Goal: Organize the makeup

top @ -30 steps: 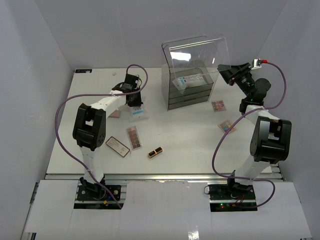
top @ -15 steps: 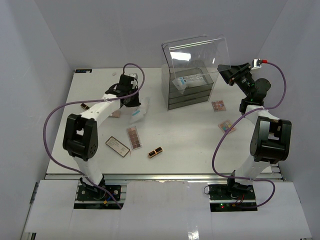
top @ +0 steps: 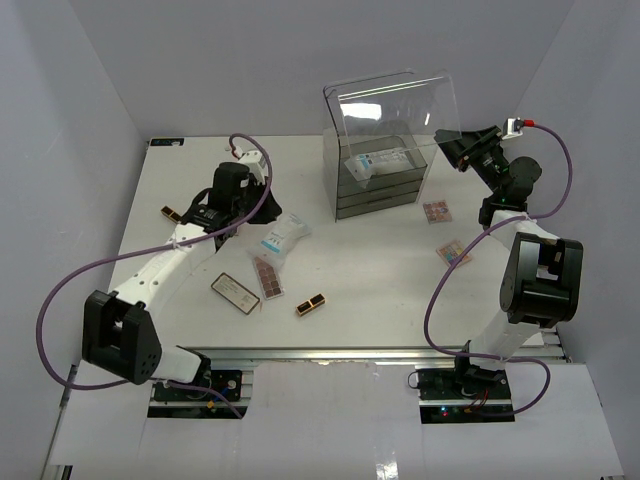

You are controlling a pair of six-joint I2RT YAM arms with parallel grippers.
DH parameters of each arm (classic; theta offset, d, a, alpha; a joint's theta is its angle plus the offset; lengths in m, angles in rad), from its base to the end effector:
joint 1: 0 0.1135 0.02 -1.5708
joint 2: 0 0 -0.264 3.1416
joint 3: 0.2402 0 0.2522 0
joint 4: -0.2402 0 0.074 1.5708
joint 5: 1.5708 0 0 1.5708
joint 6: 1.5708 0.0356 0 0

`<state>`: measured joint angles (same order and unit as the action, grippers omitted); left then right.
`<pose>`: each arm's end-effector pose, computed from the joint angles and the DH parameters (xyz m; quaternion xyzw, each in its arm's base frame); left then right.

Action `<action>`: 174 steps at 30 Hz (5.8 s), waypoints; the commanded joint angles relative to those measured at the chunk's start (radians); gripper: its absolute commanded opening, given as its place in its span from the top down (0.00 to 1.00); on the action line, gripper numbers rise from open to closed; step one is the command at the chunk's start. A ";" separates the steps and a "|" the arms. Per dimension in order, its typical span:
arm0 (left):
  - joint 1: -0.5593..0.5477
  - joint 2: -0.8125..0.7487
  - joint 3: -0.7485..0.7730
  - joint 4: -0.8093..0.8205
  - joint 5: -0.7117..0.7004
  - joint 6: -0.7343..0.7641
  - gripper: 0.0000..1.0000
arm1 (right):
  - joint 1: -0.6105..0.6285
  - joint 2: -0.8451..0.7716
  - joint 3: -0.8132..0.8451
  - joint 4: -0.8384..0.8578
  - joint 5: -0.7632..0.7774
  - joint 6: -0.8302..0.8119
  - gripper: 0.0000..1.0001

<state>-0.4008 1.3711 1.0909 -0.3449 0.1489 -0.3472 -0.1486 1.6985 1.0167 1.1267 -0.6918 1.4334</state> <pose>0.2817 -0.1251 0.2983 0.0577 0.8866 -0.2276 0.3986 0.3724 -0.0328 0.3112 0.1554 0.5569 0.6215 0.5286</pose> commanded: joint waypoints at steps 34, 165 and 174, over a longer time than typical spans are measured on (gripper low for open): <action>-0.150 0.479 0.192 -0.087 -0.431 0.255 0.88 | 0.001 -0.049 -0.024 0.086 -0.020 -0.017 0.59; -0.580 0.526 0.331 0.682 -0.545 0.971 0.09 | 0.003 -0.078 -0.047 0.075 -0.055 -0.017 0.59; -0.618 0.258 0.029 0.568 -0.462 0.756 0.14 | -0.002 -0.083 -0.088 0.030 -0.065 -0.101 0.56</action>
<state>-1.0005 1.8111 1.2067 0.3039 -0.3857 0.5646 -0.1486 1.6678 0.9496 1.1248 -0.7372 1.4033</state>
